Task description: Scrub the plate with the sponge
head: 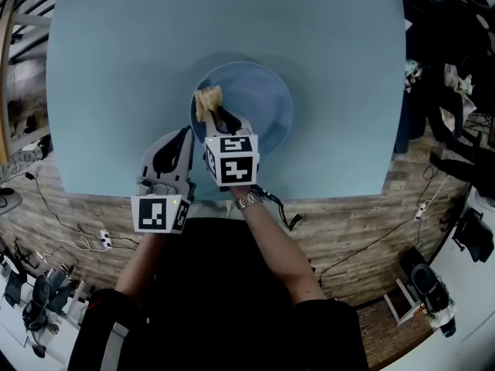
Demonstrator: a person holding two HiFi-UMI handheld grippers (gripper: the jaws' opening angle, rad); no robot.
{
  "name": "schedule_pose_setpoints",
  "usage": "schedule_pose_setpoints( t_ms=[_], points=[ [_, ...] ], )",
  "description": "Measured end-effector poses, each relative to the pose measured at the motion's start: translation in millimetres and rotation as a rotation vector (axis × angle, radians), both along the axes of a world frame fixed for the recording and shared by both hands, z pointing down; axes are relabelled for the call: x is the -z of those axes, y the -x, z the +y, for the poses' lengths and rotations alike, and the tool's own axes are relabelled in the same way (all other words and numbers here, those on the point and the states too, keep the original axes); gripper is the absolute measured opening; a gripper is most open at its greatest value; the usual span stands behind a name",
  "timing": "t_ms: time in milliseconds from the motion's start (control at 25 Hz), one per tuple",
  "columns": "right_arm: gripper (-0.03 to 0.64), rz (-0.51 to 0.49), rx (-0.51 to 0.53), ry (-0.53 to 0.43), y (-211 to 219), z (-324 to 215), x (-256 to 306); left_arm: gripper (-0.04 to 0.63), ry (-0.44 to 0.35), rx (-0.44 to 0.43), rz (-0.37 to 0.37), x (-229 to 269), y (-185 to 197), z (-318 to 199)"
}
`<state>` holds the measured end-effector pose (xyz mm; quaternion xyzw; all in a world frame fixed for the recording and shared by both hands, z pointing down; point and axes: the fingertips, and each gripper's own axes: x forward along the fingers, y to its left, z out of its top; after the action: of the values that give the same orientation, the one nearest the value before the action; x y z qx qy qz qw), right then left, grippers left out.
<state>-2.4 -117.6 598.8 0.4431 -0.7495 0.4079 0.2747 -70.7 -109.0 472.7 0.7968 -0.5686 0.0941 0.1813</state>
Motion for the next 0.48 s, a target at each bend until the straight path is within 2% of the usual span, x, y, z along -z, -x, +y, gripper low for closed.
schedule_pose_setpoints(
  t_ms=[480],
  points=[
    [0.078, 0.007, -0.026, 0.001, -23.5, -2.7, -0.3, 0.0, -0.003, -0.03, 0.0, 0.3, -19.9, -4.0]
  ],
)
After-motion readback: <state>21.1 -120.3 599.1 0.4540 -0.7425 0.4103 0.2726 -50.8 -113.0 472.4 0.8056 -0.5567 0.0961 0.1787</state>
